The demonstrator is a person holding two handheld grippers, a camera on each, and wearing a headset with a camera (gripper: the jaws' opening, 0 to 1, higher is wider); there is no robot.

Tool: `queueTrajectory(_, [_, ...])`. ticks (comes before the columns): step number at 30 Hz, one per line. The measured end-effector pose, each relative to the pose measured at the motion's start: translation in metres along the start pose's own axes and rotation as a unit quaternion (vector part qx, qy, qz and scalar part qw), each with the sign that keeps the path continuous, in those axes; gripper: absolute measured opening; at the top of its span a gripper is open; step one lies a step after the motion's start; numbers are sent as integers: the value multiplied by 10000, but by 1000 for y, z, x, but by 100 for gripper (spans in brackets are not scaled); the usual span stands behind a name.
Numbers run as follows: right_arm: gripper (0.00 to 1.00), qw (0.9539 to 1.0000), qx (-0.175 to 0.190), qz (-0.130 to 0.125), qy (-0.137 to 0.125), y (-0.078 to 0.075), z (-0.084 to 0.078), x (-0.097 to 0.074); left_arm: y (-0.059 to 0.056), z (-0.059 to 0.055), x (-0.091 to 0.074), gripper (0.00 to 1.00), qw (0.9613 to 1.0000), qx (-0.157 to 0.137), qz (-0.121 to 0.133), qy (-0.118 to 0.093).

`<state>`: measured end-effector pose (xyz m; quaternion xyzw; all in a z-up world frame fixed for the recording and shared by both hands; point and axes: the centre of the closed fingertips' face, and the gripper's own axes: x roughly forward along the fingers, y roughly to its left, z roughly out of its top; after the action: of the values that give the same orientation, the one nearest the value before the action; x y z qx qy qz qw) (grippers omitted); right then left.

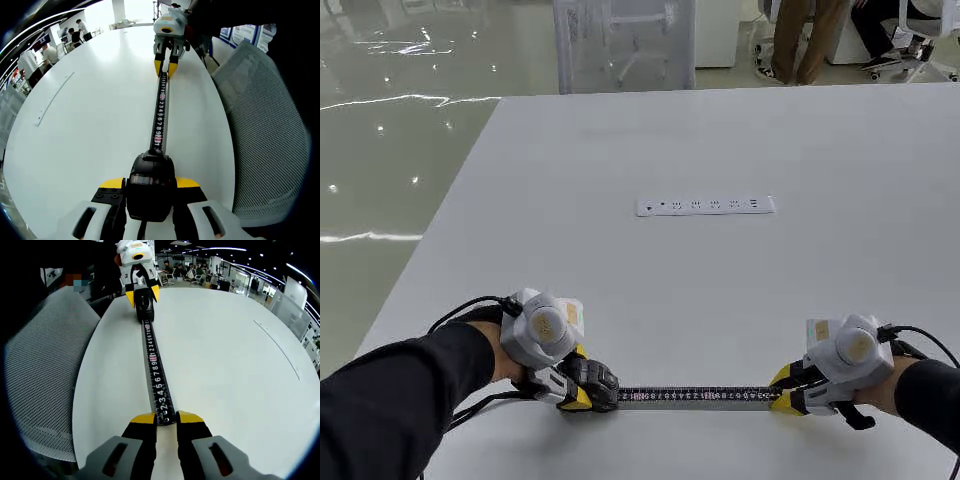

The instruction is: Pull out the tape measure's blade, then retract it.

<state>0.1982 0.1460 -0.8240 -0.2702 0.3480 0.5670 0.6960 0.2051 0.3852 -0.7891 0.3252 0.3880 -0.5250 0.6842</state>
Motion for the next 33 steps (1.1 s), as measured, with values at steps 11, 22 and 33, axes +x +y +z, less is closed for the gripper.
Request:
queueTrajectory(11, [11, 10000, 39, -30, 42, -2, -8, -6, 0, 0, 0, 31, 10000, -3, -1, -2])
queueTrajectory(22, [11, 9999, 99, -30, 38, -2, -9, -7, 0, 0, 0, 32, 10000, -7, 3, 3])
queueTrajectory(33, [11, 9999, 107, -11, 52, -2, -9, -7, 0, 0, 0, 32, 10000, -34, 13, -23])
